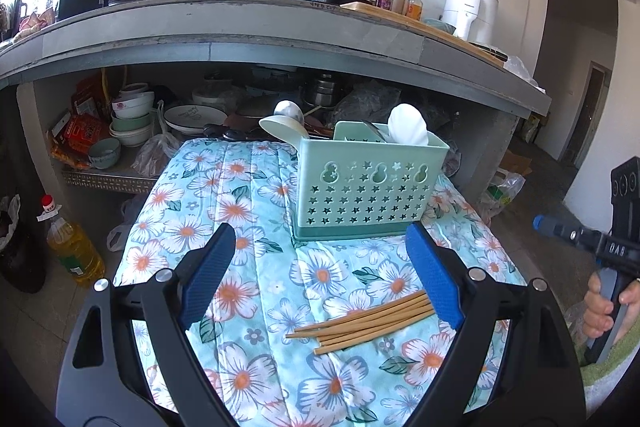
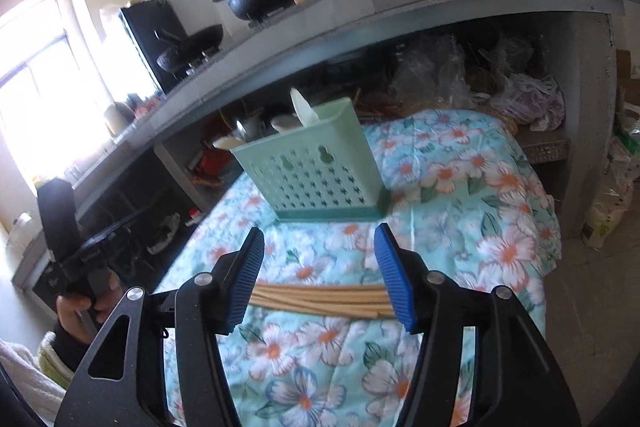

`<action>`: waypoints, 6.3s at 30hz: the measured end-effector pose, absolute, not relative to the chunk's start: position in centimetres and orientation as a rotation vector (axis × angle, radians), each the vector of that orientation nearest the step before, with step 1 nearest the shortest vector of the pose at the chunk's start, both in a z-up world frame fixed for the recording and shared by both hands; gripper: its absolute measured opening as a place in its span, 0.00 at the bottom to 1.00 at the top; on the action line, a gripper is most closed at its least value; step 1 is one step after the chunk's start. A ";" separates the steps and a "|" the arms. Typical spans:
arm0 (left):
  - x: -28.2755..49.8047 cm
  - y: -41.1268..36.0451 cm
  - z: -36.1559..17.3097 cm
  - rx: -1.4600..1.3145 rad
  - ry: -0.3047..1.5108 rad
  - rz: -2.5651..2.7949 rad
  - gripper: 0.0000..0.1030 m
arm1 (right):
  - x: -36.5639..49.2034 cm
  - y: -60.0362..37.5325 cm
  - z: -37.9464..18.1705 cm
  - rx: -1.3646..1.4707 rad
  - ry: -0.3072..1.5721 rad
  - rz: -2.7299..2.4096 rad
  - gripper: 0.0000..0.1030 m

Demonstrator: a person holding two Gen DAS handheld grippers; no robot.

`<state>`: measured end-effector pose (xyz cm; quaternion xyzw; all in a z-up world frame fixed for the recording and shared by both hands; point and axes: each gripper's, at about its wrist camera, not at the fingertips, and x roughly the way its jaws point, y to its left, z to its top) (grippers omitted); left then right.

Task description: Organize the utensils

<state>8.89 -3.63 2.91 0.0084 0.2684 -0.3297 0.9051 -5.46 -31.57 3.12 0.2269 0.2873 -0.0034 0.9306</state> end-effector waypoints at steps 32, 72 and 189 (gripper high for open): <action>1.2 -12.7 -4.3 0.608 0.472 -0.800 0.74 | -7.3 -35.7 -4.5 0.725 0.792 -0.183 0.55; -2.1 -19.6 -8.1 0.863 0.676 -1.085 0.06 | -8.0 -37.3 -6.6 0.834 0.765 -0.115 0.55; 13.2 -9.1 19.0 -0.130 0.222 -0.768 0.05 | -14.6 -42.1 0.3 1.201 0.225 -0.043 0.05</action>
